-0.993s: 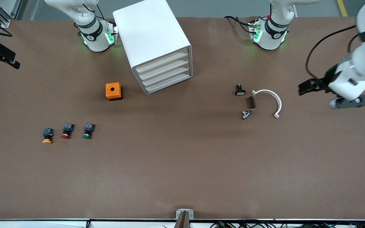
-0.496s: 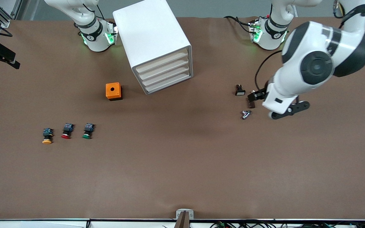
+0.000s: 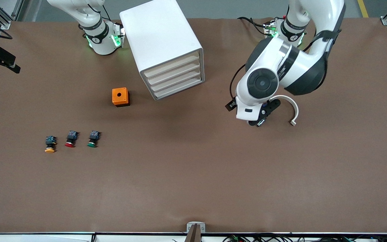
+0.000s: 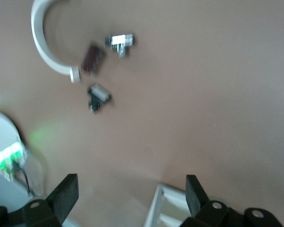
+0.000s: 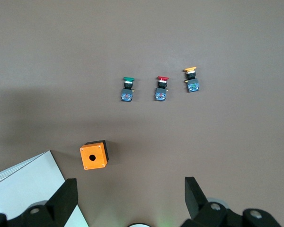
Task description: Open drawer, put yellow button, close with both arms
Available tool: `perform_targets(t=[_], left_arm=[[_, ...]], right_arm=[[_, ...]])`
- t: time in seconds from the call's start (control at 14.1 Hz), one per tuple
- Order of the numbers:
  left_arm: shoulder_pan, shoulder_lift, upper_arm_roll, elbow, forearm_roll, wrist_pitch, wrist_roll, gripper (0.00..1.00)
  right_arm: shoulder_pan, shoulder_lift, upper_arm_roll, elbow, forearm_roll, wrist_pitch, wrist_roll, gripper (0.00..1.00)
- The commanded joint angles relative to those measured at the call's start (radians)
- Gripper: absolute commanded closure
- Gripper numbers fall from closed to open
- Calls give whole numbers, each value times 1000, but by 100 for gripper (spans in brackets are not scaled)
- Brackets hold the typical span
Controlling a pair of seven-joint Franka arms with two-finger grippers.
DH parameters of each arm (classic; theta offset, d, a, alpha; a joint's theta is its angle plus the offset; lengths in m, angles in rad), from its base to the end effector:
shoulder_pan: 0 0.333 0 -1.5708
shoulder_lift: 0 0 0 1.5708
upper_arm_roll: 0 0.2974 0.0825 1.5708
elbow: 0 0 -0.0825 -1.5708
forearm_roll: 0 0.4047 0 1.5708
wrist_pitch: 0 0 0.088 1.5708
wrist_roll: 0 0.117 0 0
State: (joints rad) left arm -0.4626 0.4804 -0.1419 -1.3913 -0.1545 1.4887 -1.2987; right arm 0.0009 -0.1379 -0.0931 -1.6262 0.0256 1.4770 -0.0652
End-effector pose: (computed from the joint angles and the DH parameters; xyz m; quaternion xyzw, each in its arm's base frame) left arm 0.5398 -0.3795 0.3813 -0.9145 -0.3413 0.1983 0.0884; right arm 0.5220 -0.0485 0.6362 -0.9997 0.0119 0.0044 0.0195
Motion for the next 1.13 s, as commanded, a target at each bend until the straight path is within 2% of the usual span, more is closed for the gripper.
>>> perform_targets(t=[0.0, 0.07, 0.21, 0.43, 0.57, 1.06], left_arm=[[1, 101, 8, 90, -127, -50, -123, 0], [-2, 121, 8, 101, -167, -48, -183, 0], [-7, 157, 2, 139, -230, -41, -313, 0], [-7, 182, 7, 144, -402, -25, -392, 0], [-13, 214, 4, 144, -465, -2, -491, 0], [-13, 326, 4, 140, -772, -30, -737, 0]], right_arm=[[-13, 18, 3, 42, 13, -9, 4, 0], [-16, 26, 3, 45, 10, -7, -2, 0], [-7, 119, 4, 40, 4, -3, 4, 0], [-15, 193, 6, 57, 0, 14, -5, 0], [-24, 280, 3, 65, 7, 26, -7, 0], [-97, 395, 4, 23, -3, 250, -71, 0]])
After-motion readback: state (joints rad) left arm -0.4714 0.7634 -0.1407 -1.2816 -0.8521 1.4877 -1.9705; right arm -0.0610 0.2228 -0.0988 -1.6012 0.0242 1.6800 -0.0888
